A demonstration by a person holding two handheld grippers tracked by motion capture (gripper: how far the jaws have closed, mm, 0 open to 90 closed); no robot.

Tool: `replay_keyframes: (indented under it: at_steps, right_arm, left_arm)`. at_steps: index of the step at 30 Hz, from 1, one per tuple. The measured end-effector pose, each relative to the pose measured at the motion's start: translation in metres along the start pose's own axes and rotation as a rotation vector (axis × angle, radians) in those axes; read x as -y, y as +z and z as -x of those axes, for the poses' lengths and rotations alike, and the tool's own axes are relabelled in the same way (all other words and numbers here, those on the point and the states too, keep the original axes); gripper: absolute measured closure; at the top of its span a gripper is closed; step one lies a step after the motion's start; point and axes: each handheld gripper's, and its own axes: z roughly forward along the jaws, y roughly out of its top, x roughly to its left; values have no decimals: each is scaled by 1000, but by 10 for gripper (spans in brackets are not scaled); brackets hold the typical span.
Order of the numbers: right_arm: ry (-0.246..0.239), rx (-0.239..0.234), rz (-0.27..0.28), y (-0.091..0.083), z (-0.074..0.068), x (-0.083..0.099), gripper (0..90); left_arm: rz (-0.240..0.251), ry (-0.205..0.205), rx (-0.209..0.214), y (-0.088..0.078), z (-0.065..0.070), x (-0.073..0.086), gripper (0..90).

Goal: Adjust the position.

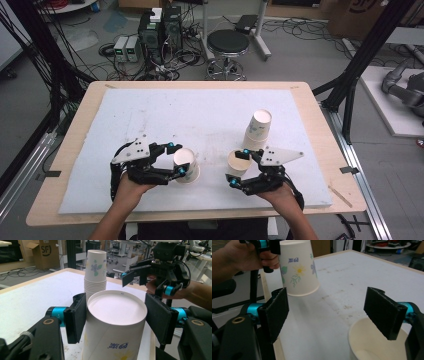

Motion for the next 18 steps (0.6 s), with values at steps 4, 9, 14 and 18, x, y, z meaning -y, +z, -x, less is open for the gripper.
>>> replay_keyframes:
  at_steps: [4, 9, 14, 18]
  right_arm:
    - [-13, -34, -14, 15, -3, -4, 208]
    - [-24, -73, -34, 29, -7, -6, 207]
    - [-30, -103, -46, 36, -8, -4, 208]
    - [-42, -118, -44, 40, -9, -2, 208]
  left_arm:
    - [5, -6, 15, 2, 1, 0, 360]
    - [2, -12, 47, 8, 4, 0, 360]
    - [-9, -11, 75, 16, 8, 0, 360]
    - [-8, -15, 97, 21, 10, -1, 361]
